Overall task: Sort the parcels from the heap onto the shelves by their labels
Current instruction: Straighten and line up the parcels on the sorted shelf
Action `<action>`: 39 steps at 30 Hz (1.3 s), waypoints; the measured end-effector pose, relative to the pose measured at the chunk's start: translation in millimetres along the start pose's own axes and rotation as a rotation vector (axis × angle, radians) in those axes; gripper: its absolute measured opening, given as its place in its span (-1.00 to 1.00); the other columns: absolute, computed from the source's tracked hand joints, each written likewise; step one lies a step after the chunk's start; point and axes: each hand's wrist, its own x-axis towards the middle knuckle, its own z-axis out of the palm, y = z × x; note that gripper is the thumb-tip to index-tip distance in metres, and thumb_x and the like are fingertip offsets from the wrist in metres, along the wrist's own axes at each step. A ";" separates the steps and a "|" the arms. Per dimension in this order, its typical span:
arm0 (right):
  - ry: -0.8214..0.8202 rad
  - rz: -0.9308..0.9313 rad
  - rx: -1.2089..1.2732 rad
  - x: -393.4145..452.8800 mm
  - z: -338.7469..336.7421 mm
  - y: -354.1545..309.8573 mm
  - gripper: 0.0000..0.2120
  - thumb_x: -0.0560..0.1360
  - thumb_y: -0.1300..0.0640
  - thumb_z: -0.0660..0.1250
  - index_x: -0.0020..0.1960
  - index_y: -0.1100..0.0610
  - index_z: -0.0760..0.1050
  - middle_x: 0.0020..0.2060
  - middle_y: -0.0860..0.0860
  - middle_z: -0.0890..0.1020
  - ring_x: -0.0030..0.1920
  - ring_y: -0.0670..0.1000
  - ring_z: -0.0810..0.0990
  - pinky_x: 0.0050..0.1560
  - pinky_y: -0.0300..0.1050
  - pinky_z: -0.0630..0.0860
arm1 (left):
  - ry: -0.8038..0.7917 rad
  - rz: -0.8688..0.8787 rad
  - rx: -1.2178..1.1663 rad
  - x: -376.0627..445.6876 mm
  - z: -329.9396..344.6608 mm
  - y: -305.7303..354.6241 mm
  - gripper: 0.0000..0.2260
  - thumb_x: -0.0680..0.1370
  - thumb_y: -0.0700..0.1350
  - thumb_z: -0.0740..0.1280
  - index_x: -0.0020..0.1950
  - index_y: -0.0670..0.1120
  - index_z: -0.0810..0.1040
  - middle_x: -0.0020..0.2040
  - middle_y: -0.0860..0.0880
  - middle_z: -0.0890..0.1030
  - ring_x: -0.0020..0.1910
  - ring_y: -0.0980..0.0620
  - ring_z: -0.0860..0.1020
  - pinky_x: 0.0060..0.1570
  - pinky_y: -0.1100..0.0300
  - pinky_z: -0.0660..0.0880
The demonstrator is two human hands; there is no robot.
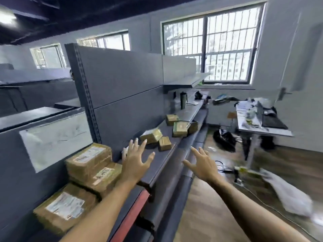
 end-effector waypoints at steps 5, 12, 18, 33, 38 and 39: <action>0.020 0.126 -0.027 37.3 -5.2 90.2 -0.29 0.52 -0.31 0.29 0.57 -0.02 0.26 0.45 0.15 0.42 0.46 0.21 0.33 0.39 0.07 0.32 | -0.092 0.051 -0.092 56.7 90.2 45.1 -0.18 0.42 0.44 -0.09 0.59 0.08 0.26 0.63 -0.08 0.16 0.62 -0.05 0.02 0.55 -0.10 -0.13; -0.021 0.222 -0.040 145.1 3.2 196.5 -0.28 0.52 -0.34 0.27 0.57 -0.06 0.23 0.51 0.13 0.36 0.50 0.18 0.29 0.41 0.09 0.34 | -0.056 0.053 -0.321 170.8 207.7 104.5 -0.25 0.43 0.44 0.03 0.53 0.10 0.38 0.61 -0.08 0.22 0.62 -0.02 0.06 0.56 -0.06 -0.10; -0.058 0.153 -0.214 271.9 -3.8 259.4 -0.28 0.51 -0.38 0.23 0.57 -0.09 0.22 0.48 0.10 0.39 0.44 0.17 0.37 0.36 0.10 0.41 | -0.075 -0.014 -0.276 290.6 299.9 118.3 -0.18 0.42 0.46 -0.05 0.58 0.08 0.28 0.62 -0.09 0.19 0.62 -0.06 0.04 0.55 -0.13 -0.06; -0.184 -0.040 -0.100 560.3 57.1 375.5 -0.25 0.54 -0.34 0.24 0.60 -0.01 0.17 0.51 0.08 0.34 0.47 0.19 0.32 0.40 0.05 0.33 | -0.065 -0.312 -0.149 467.9 446.7 106.6 -0.15 0.44 0.39 0.02 0.61 -0.08 0.19 0.59 -0.16 0.24 0.58 -0.09 0.17 0.55 -0.06 -0.04; -0.272 -0.202 -0.043 656.4 94.9 374.4 -0.23 0.53 -0.36 0.22 0.60 0.00 0.15 0.49 0.05 0.36 0.45 0.18 0.34 0.32 0.09 0.44 | 0.021 -0.531 -0.093 492.4 458.7 94.1 -0.23 0.48 0.34 0.10 0.58 -0.07 0.25 0.55 -0.11 0.34 0.57 -0.07 0.22 0.56 -0.07 0.04; -0.300 -0.223 -0.023 671.4 103.6 368.4 -0.22 0.54 -0.36 0.22 0.61 0.00 0.13 0.50 0.05 0.35 0.46 0.18 0.33 0.31 0.09 0.44 | 0.042 -0.579 -0.091 492.8 459.3 89.0 -0.24 0.48 0.34 0.11 0.58 -0.06 0.26 0.55 -0.11 0.34 0.56 -0.07 0.24 0.55 -0.06 0.07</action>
